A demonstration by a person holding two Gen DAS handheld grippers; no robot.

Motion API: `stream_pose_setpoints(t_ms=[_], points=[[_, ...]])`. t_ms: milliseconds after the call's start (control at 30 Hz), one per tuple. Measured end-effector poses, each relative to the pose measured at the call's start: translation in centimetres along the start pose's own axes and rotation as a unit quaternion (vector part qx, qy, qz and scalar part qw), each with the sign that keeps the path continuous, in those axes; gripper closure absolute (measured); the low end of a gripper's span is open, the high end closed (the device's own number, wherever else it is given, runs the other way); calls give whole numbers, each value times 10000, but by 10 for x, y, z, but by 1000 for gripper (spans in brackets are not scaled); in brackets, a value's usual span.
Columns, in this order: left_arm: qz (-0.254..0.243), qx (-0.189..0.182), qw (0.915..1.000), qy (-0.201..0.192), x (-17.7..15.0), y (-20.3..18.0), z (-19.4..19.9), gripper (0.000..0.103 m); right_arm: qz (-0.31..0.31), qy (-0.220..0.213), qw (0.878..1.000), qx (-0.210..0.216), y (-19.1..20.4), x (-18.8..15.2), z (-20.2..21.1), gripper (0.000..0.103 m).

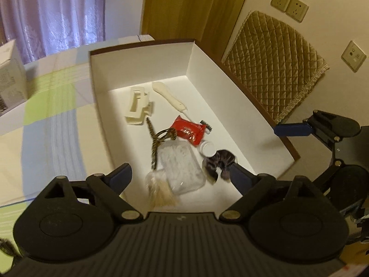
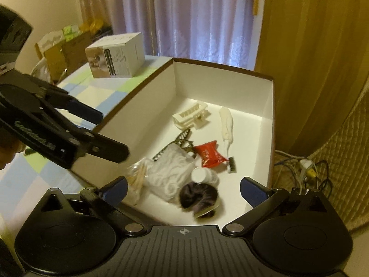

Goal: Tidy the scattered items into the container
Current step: 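Withdraw both tools from the box back toward the cable and lip gel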

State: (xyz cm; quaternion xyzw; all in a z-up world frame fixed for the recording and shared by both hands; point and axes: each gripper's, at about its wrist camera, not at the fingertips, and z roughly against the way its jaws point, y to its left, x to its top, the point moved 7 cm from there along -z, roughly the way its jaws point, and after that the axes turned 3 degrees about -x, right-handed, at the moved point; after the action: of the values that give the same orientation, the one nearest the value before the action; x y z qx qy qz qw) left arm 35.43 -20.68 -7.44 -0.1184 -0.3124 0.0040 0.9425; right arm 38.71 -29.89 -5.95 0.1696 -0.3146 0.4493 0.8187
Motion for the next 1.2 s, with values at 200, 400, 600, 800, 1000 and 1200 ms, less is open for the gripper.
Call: stream_pose_setpoints(t_ms=[200,400,600,800,1000,1200], points=[[-45,75,9999,-76,-27,12,39,12,-239,-64,9997,-73,23,-10,19,2],[-19,169,9998,-122,-58,27,73,12,-456,-90,9988,-129,49,-19,31,2],[70,314,9995,61,-107,46,99,12,-476,-10,9989,6,91,-29,35,2],[433,421,9979,221,-148,73,121,12,-500,178,9982,264,135,-40,25,2],[622,500,9963,318,-175,95,141,12,-436,324,9972,513,176,-44,14,2],[910,643,9929,428,-194,123,150,12,-391,504,9953,731,210,-51,1,2]])
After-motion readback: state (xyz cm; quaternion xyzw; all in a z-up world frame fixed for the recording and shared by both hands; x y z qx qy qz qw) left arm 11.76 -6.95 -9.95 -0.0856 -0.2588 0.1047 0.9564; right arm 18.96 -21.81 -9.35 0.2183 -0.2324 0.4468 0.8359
